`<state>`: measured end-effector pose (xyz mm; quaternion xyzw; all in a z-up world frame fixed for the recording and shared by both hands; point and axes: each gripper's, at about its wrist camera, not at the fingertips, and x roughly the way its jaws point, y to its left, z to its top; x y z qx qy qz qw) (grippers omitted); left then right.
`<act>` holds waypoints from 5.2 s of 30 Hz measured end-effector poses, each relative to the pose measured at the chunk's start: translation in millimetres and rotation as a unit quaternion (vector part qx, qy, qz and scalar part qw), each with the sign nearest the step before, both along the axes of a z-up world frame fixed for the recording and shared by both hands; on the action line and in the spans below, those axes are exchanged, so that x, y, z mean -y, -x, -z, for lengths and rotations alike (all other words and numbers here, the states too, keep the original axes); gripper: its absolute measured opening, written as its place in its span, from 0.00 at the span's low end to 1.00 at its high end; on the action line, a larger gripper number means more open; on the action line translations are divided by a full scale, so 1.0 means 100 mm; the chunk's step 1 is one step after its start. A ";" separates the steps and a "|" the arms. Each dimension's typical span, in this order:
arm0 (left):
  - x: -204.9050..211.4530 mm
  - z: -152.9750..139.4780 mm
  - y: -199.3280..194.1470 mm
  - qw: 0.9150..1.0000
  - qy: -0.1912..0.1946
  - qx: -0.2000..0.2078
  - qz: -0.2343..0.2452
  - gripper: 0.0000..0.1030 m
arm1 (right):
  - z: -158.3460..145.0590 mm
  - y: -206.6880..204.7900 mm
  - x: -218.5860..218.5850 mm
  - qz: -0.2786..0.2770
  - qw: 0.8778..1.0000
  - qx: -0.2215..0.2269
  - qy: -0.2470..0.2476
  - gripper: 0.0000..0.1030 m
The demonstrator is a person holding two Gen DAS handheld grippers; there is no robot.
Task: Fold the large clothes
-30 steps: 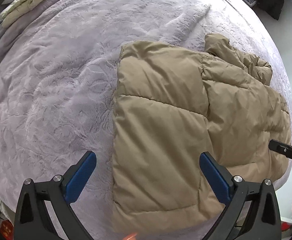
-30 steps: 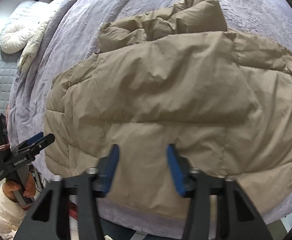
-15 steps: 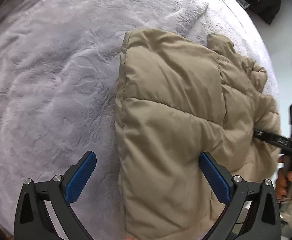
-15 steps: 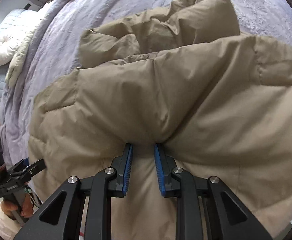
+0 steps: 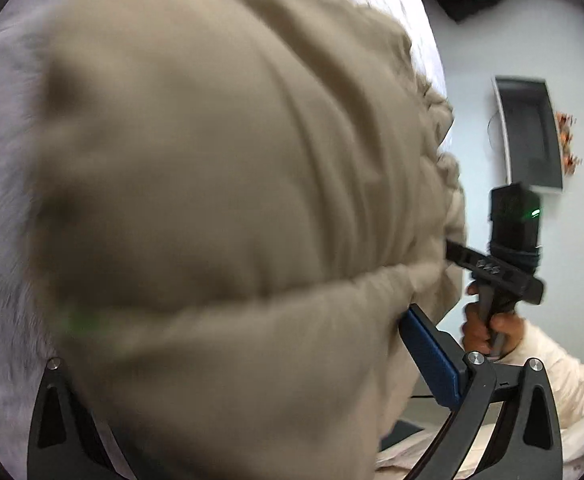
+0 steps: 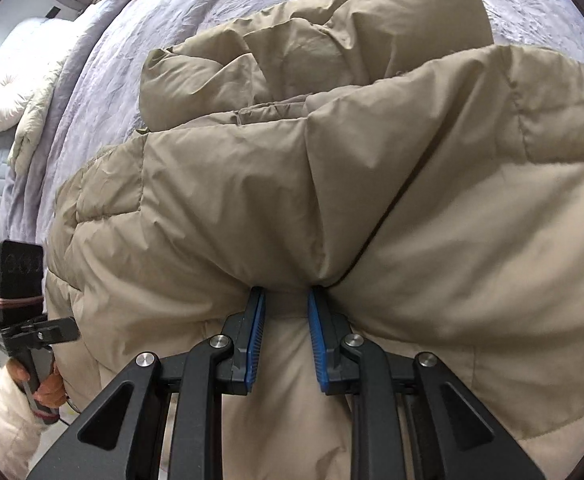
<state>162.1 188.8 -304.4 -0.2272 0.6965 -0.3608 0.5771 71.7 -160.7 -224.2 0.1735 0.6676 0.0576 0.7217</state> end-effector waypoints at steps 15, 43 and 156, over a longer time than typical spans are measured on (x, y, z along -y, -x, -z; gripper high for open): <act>0.08 -0.10 -0.01 0.999 0.049 -0.009 -0.002 0.46 | -0.57 0.50 0.05 0.003 0.999 0.037 0.015 0.21; 2.73 -2.01 0.15 0.985 0.031 0.079 0.150 0.46 | -0.18 0.64 0.90 0.089 0.983 0.040 -0.156 0.13; 3.46 -1.84 0.70 0.951 -0.216 0.221 0.006 1.00 | -0.18 1.17 3.00 0.133 0.987 0.086 -0.029 0.15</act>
